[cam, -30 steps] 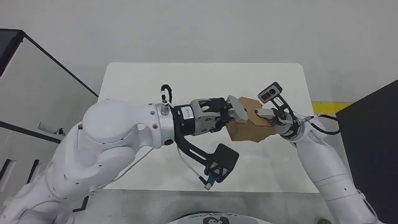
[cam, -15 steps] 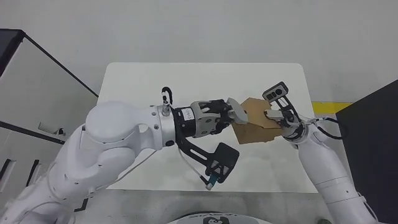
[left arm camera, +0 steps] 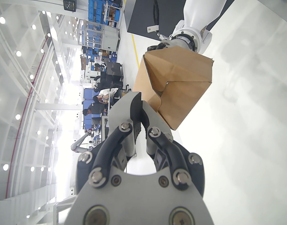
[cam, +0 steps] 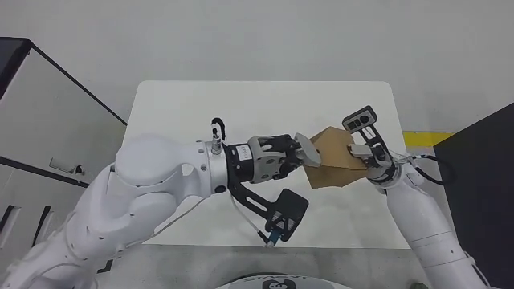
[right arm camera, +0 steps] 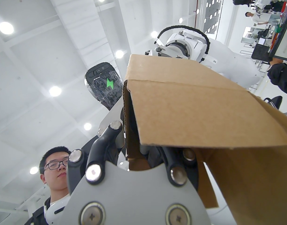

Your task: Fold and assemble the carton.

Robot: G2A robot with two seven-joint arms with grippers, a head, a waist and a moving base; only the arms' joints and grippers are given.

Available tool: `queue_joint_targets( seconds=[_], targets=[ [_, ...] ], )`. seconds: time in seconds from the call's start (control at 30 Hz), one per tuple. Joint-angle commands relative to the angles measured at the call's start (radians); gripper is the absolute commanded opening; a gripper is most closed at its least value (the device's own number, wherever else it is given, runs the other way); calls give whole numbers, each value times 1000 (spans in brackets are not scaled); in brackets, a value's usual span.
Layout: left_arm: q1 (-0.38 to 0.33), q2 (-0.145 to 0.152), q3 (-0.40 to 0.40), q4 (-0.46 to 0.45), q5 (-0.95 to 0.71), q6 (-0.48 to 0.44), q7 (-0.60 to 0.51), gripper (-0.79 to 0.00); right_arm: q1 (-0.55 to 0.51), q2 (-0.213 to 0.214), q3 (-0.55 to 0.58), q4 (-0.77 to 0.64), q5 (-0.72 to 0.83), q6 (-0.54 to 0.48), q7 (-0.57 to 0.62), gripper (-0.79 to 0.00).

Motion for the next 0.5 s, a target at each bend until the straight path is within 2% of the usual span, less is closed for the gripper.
queue_joint_targets(
  seconds=[0.0, 0.47],
  targets=[
    [0, -1, 12, 0, 1, -3, 6, -785, -2, 2, -1, -7, 3, -4, 0, -785],
    [-13, -7, 61, 14, 22, -3, 5, -785, -14, 19, -6, -30, -3, -30, 0, -785]
  ],
)
